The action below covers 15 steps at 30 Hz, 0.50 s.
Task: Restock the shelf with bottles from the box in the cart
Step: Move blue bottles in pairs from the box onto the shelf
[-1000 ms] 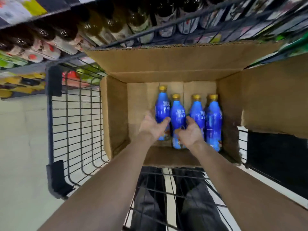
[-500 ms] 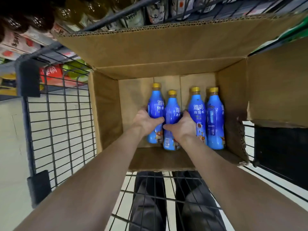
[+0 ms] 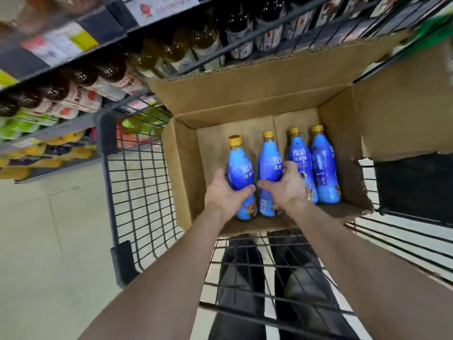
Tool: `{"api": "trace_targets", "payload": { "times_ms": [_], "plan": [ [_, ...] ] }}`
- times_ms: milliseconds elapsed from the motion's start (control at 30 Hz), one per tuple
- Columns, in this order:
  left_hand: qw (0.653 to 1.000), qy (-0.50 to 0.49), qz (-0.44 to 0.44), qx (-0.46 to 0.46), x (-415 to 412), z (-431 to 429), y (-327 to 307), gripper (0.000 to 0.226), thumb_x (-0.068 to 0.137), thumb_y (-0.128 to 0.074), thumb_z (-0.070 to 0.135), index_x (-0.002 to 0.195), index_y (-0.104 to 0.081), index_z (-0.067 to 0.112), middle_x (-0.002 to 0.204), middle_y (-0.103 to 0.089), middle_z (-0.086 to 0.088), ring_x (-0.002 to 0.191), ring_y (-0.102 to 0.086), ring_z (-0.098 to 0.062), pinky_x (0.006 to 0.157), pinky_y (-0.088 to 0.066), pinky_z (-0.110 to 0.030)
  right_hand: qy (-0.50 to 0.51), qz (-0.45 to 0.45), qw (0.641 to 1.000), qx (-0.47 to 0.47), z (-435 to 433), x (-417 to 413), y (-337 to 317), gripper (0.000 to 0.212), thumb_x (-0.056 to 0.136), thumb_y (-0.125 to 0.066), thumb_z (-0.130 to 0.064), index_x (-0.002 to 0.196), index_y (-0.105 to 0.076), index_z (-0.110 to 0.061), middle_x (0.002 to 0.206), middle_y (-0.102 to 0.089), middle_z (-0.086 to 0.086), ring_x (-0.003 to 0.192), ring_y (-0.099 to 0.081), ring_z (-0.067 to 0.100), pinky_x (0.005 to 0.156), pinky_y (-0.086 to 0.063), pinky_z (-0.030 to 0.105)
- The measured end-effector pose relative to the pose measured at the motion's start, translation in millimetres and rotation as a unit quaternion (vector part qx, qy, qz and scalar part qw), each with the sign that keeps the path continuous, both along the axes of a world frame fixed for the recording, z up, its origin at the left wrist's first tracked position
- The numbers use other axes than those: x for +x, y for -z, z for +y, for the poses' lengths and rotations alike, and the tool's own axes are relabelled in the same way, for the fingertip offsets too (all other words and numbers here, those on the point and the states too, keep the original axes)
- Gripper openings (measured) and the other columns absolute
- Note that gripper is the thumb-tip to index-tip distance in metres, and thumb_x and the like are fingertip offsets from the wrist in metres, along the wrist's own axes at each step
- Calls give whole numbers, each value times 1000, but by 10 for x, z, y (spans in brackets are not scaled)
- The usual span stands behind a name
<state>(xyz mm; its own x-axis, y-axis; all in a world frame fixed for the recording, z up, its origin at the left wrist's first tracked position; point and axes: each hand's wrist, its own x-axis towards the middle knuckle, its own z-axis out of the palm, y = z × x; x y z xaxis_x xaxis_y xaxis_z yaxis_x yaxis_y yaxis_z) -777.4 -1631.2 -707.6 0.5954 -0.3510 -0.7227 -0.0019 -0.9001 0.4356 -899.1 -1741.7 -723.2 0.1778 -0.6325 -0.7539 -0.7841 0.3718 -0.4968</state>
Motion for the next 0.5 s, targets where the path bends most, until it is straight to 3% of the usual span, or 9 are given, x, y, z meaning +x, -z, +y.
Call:
{"api": "trace_targets", "payload": {
  "times_ms": [100, 200, 300, 367, 433, 500],
  "plan": [
    [999, 2, -19, -31, 31, 113, -474, 61, 68, -91, 48, 111, -53, 26, 99, -72, 11, 94, -71, -16, 85, -56, -33, -2, -4, 1000, -26, 62, 15, -503, 81, 71, -88, -30, 138, -46, -14, 127, -63, 2, 115, -61, 23, 89, -44, 26],
    [997, -4, -34, -72, 75, 196, -1006, 59, 71, -92, 39, 110, -49, 25, 93, -68, 15, 94, -71, -19, 85, -56, -34, -3, -9, 999, -44, 150, 36, -1061, 59, 72, -87, -27, 121, -59, -12, 107, -68, 2, 96, -65, 21, 75, -45, 23],
    [992, -13, -63, -110, 116, 286, -1495, 59, 74, -90, 31, 115, -49, 19, 100, -68, 7, 99, -70, -24, 85, -53, -33, 13, -22, 996, -80, 295, 40, -1592, 53, 68, -89, -24, 112, -63, -13, 102, -71, 3, 90, -67, 23, 77, -55, 35],
    [988, -8, -82, -129, 151, 353, -1798, 60, 75, -89, 31, 118, -50, 18, 105, -68, 4, 100, -69, -25, 83, -50, -31, 23, -41, 994, -101, 394, 39, -1904, 48, 68, -88, -18, 108, -63, -13, 104, -71, 3, 87, -65, 19, 75, -52, 28],
    [985, -2, -93, -149, 188, 415, -2085, 63, 76, -89, 32, 124, -50, 17, 111, -68, 3, 99, -67, -22, 82, -47, -28, 26, -54, 991, -120, 509, 52, -2215, 52, 68, -88, -19, 112, -62, -13, 105, -70, 1, 89, -65, 18, 75, -51, 27],
    [979, 4, -106, -174, 213, 498, -2366, 67, 74, -90, 34, 127, -50, 19, 116, -69, 3, 101, -67, -20, 87, -51, -30, 29, -63, 987, -143, 631, 69, -2494, 62, 65, -88, -26, 119, -60, -15, 107, -70, 0, 94, -67, 21, 79, -57, 38]
  ]
}}
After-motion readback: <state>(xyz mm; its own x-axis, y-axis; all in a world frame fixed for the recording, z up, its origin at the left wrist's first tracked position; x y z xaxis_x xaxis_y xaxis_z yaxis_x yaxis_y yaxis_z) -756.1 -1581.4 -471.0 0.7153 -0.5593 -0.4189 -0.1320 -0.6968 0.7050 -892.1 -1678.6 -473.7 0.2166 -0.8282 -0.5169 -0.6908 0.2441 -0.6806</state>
